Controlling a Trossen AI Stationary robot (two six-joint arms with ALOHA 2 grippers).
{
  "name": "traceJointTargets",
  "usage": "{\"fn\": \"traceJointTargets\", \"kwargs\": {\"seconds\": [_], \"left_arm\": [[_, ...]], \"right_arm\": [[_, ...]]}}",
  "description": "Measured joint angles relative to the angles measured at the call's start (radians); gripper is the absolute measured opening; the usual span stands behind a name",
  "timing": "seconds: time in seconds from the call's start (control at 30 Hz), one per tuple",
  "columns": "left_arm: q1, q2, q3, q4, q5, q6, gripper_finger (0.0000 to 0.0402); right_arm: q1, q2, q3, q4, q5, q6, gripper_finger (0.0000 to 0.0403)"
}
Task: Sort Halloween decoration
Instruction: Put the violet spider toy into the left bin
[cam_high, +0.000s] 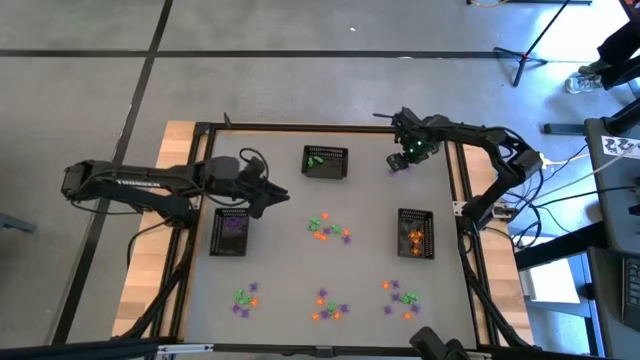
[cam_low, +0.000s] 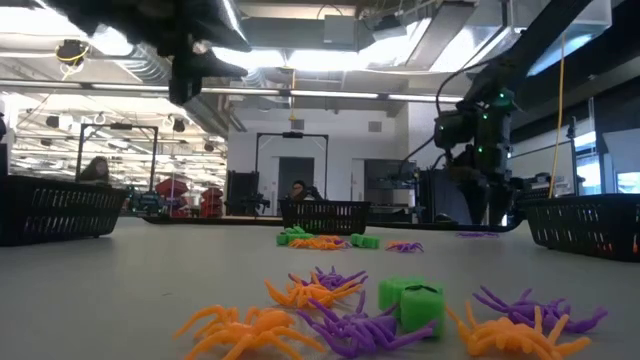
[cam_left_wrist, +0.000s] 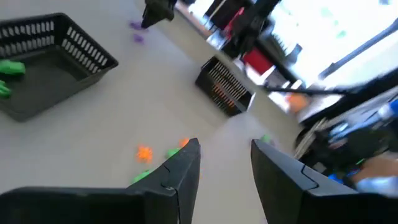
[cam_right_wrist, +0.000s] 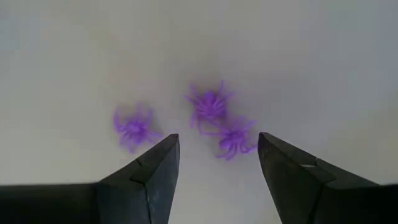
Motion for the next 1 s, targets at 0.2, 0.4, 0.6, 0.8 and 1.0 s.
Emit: {"fn": "traceJointTargets", "kwargs": {"seconds": [0.2, 0.4, 0.6, 0.8, 1.0], "left_arm": [[0.000, -0.003, -0.082, 0.159, -0.001, -0.086, 0.0124], [0.000, -0.003, -0.082, 0.192, -0.006, -0.087, 0.0122], [0.000, -0.003, -0.082, 0.217, -0.010, -0.089, 0.0122], [0.000, -0.003, -0.082, 0.217, -0.024, -0.087, 0.0121], [0.000, -0.003, -0.082, 0.217, -0.032, -0.086, 0.0121]], "right_arm": [[-0.004, 0.013, -0.037, 0.046, 0.024, 0.005, 0.0218], [-0.004, 0.050, -0.033, 0.058, 0.043, 0.007, 0.0207], [-0.003, 0.049, -0.033, 0.063, 0.024, -0.004, 0.0144], [-0.005, 0.044, -0.033, 0.047, -0.015, -0.016, 0.0074], [-0.003, 0.001, -0.040, 0.025, -0.041, -0.016, 0.0012]]}}
